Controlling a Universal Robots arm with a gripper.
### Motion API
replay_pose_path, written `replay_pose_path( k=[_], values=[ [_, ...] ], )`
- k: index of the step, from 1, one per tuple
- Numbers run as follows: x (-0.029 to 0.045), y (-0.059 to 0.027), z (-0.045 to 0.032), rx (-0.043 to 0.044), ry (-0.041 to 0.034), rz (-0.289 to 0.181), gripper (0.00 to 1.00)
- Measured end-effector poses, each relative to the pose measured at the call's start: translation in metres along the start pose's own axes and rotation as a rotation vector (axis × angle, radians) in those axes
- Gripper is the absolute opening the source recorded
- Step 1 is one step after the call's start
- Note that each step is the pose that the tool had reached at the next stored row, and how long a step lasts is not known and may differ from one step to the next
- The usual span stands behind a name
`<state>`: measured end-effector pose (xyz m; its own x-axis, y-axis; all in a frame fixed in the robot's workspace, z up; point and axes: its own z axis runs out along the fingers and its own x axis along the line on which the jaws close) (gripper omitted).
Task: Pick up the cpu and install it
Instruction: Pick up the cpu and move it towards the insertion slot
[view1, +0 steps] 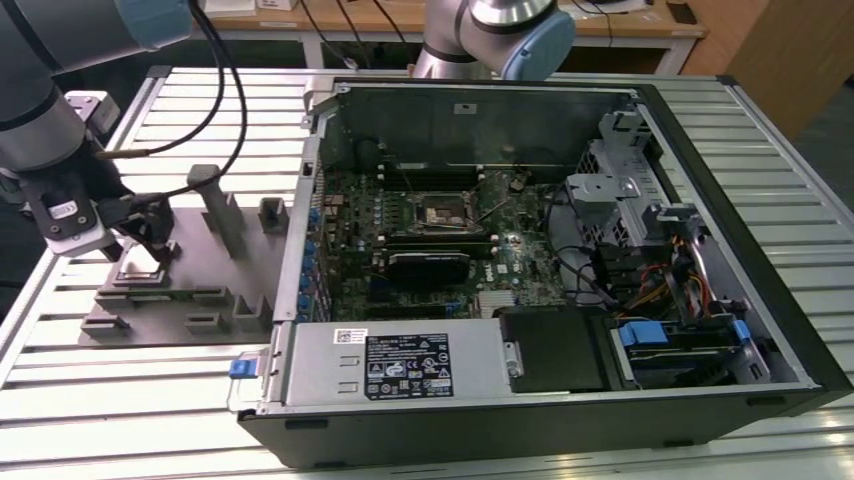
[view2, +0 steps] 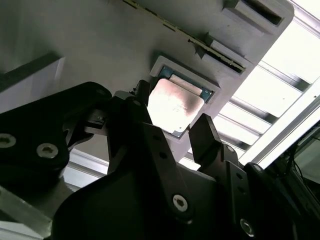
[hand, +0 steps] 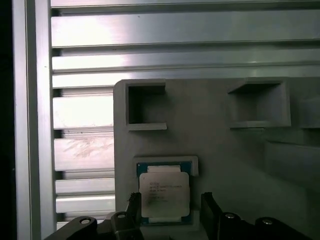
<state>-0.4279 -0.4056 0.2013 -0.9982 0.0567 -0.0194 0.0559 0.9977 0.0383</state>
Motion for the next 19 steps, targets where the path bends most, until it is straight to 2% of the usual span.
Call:
replay_pose_path(
  k=[9,19],
  values=[
    [0.0007,0.0023,0.0059,-0.0009,0.0015,-0.044,0.59],
    [0.0018,0.0021,0.0124,-0.0008,0.0024,-0.051,0.59]
  ],
)
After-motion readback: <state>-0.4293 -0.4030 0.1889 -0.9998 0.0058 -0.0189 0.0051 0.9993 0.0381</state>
